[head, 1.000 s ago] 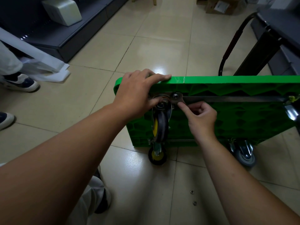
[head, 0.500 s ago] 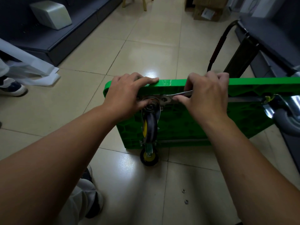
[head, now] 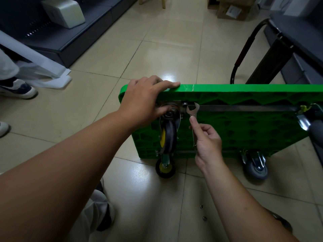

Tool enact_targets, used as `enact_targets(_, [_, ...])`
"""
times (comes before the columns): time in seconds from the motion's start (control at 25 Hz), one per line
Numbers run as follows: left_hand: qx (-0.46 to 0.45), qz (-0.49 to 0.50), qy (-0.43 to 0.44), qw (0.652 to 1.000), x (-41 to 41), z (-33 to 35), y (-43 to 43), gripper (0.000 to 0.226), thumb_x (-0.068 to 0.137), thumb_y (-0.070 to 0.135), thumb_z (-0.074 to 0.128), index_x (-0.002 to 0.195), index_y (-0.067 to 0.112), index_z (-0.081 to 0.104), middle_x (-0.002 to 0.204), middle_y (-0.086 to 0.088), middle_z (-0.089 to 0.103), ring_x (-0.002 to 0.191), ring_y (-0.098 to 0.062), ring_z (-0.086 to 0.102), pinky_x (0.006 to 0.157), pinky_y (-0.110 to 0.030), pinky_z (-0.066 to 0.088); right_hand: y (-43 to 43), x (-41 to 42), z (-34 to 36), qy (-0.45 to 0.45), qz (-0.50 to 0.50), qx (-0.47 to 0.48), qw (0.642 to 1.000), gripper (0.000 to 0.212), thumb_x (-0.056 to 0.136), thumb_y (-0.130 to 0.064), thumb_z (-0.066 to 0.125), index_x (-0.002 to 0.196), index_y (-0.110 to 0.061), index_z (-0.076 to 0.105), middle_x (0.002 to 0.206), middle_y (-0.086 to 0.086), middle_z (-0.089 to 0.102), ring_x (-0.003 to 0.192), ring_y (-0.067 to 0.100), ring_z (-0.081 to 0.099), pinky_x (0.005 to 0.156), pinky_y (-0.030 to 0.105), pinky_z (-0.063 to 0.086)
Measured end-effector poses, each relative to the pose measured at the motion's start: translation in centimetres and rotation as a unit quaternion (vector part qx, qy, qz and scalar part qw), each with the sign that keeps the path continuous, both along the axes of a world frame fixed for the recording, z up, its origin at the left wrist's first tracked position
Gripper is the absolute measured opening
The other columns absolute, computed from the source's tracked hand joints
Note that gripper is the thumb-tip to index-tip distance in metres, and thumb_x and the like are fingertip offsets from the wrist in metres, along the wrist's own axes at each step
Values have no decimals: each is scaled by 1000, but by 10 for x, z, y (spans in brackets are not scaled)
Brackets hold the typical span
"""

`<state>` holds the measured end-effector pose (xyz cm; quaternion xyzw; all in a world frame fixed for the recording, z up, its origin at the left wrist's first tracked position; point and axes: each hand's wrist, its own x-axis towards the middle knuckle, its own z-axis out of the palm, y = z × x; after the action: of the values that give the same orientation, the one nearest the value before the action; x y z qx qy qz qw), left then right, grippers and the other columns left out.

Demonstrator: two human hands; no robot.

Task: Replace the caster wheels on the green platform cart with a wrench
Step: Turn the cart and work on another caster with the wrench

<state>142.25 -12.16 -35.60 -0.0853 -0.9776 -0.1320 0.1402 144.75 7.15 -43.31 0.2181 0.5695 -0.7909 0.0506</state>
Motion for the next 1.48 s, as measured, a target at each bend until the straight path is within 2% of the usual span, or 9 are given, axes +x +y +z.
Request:
enact_targets(0.44, [-8, 0, 8, 1000, 1, -2, 1, 66, 86, 49, 72, 145, 46, 44, 127, 5, 59, 116, -20, 52, 98, -38, 31, -20, -20, -30, 39, 1, 31, 999, 38, 69, -40, 85, 87, -13, 64, 98, 15, 75, 94, 23, 72, 90, 36, 57])
enact_targets(0.64, [-11, 0, 2, 1000, -1, 0, 2, 66, 86, 51, 70, 146, 47, 43, 129, 4, 58, 117, -20, 51, 98, -38, 31, 0, -25, -14, 121, -22, 167, 978, 29, 74, -29, 88, 81, -12, 65, 77, 1, 70, 70, 4, 66, 67, 19, 52])
enact_targets(0.72, [-10, 0, -2, 1000, 1, 1, 2, 66, 86, 51, 69, 146, 47, 43, 128, 3, 58, 116, -21, 52, 98, -39, 32, 19, -31, -1, 180, -14, 298, 937, 33, 70, -44, 89, 79, -23, 65, 80, -5, 68, 80, 13, 65, 75, 22, 49])
enact_targets(0.84, [-12, -6, -2, 1000, 2, 0, 2, 65, 86, 52, 69, 146, 47, 43, 128, 3, 58, 116, -21, 52, 97, -39, 32, 38, -38, 25, 249, 3, 547, 799, 41, 69, -59, 82, 83, -27, 62, 87, -7, 62, 94, 22, 52, 77, 20, 25])
enact_targets(0.96, [-6, -9, -5, 1000, 3, 2, 0, 65, 86, 50, 69, 146, 46, 43, 128, 3, 58, 116, -22, 51, 96, -39, 31, 42, -36, 54, 348, 0, 644, 681, 41, 70, -53, 83, 80, -19, 63, 80, -11, 46, 84, 11, 34, 78, 29, 24])
enact_targets(1.04, [-10, -11, -4, 1000, 4, 2, 1, 65, 86, 50, 69, 146, 46, 44, 128, 3, 58, 115, -21, 51, 95, -37, 30, 46, -35, 64, 393, -9, 653, 647, 41, 69, -50, 84, 77, -16, 62, 78, -11, 41, 81, 7, 27, 79, 33, 28])
enact_targets(1.16, [-12, -12, -1, 1000, 3, 0, 1, 65, 85, 51, 69, 146, 46, 44, 128, 3, 59, 115, -21, 51, 93, -35, 28, 55, -23, 51, 338, -13, 628, 700, 40, 73, -56, 80, 82, -21, 62, 80, -11, 52, 82, 9, 36, 78, 27, 24])
enact_targets(1.32, [-12, -12, -1, 1000, 3, -1, -1, 65, 86, 50, 69, 146, 47, 44, 127, 4, 59, 114, -20, 51, 94, -36, 29, 68, 39, -50, -6, -117, 351, 929, 52, 65, -69, 75, 76, -21, 59, 76, -1, 66, 72, 26, 62, 72, 39, 50])
enact_targets(1.48, [-11, -25, 10, 1000, 6, -7, -1, 64, 87, 49, 69, 146, 44, 45, 125, 1, 59, 112, -22, 51, 94, -37, 31, 77, 96, -130, -227, -117, 242, 936, 36, 80, -36, 83, 80, -6, 63, 68, 7, 62, 55, 22, 55, 50, 27, 39])
